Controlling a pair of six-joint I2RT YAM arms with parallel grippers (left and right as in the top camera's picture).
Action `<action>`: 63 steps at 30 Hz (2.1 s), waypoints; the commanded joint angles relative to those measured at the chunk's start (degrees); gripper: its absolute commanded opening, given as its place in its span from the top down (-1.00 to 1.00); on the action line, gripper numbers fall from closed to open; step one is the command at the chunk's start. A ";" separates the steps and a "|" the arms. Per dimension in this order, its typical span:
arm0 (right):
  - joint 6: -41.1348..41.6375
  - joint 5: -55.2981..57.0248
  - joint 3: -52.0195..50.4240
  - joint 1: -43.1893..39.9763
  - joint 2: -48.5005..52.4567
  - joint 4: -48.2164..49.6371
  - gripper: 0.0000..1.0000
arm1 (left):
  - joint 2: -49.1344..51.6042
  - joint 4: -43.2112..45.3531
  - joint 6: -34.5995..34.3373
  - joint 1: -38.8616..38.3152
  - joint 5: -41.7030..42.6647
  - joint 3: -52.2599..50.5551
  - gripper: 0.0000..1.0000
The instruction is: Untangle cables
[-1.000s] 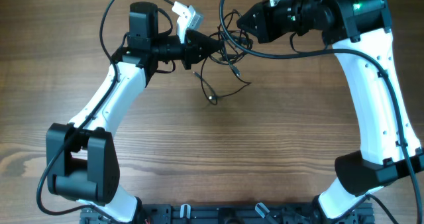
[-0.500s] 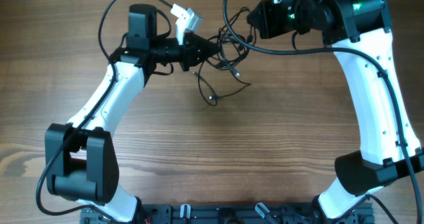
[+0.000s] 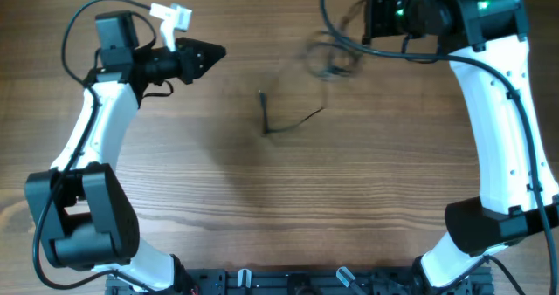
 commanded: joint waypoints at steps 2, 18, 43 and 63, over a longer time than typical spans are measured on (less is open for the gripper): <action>1.03 -0.22 0.33 -2.08 -0.87 0.33 0.91 | -0.33 -0.11 0.50 1.20 1.16 0.26 0.81; -3.48 -17.55 0.33 -2.05 -0.87 1.88 0.91 | -0.33 1.51 2.01 -7.69 6.14 0.26 0.09; -5.05 -30.34 0.33 0.22 -0.87 2.05 0.91 | -0.31 6.40 1.77 -16.24 -8.02 0.26 0.05; -5.97 -33.14 0.33 0.22 -0.90 2.23 0.91 | -0.31 5.97 1.79 -16.85 -16.15 0.26 0.38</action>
